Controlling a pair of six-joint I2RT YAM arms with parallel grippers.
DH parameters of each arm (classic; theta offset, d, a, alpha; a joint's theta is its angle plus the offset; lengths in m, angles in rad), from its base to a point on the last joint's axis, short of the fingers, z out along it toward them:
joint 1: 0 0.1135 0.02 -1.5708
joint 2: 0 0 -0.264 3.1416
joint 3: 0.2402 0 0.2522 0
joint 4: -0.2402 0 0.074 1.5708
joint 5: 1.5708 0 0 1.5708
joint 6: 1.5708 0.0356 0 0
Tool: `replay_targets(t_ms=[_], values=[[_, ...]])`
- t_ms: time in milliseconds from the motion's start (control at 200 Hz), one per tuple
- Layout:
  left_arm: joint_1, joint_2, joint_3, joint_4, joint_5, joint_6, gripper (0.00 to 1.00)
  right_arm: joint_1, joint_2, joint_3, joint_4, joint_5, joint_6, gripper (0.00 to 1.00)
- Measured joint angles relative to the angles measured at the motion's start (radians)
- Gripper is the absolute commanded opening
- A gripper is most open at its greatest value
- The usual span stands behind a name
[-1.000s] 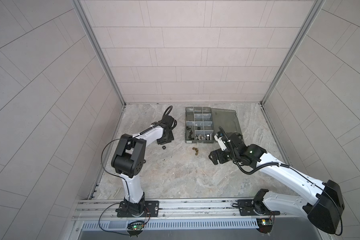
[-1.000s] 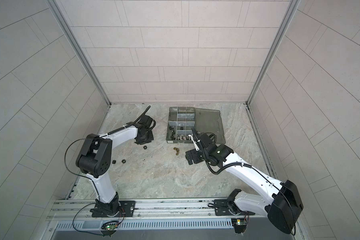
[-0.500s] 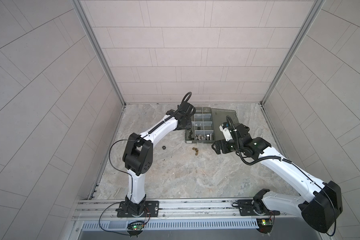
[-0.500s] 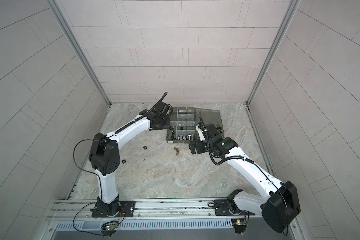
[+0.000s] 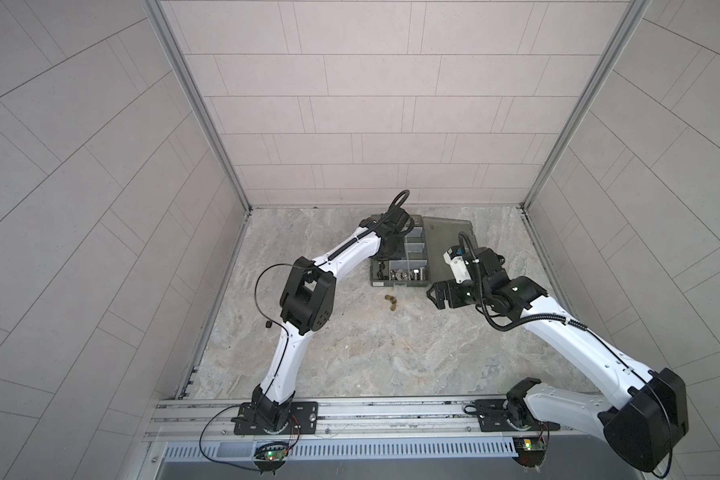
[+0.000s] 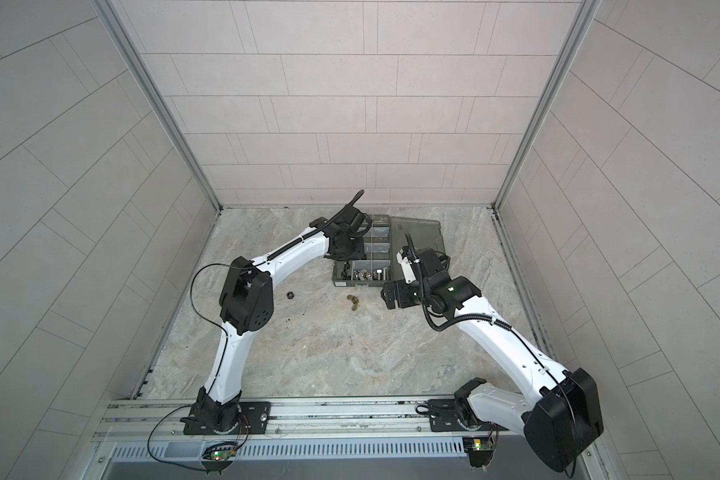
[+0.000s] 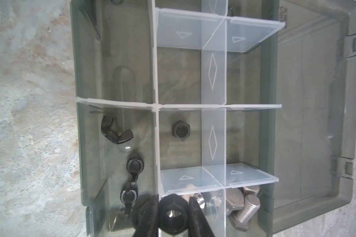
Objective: Sort the screws and nuts into containers
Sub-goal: 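Lift the black hex nut and carry it with the left gripper to the organizer, then open the left gripper to drop the black hex nut into the compartment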
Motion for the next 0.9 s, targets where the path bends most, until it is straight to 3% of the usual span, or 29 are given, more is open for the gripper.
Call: replay_targets(t_ms=[440,691,896], values=[[-0.001,0.111,0.113,-0.007,0.026,0.002,0.22,-0.032,0.021,-0.014,0.045,-0.037,0.005,0.99],[-0.001,0.146,0.163,-0.015,0.042,0.001,0.47,-0.046,0.027,-0.014,0.046,-0.043,0.004,0.99],[-0.001,0.086,0.093,-0.002,0.026,0.008,0.49,-0.047,0.040,-0.015,0.048,-0.061,0.005,0.99]])
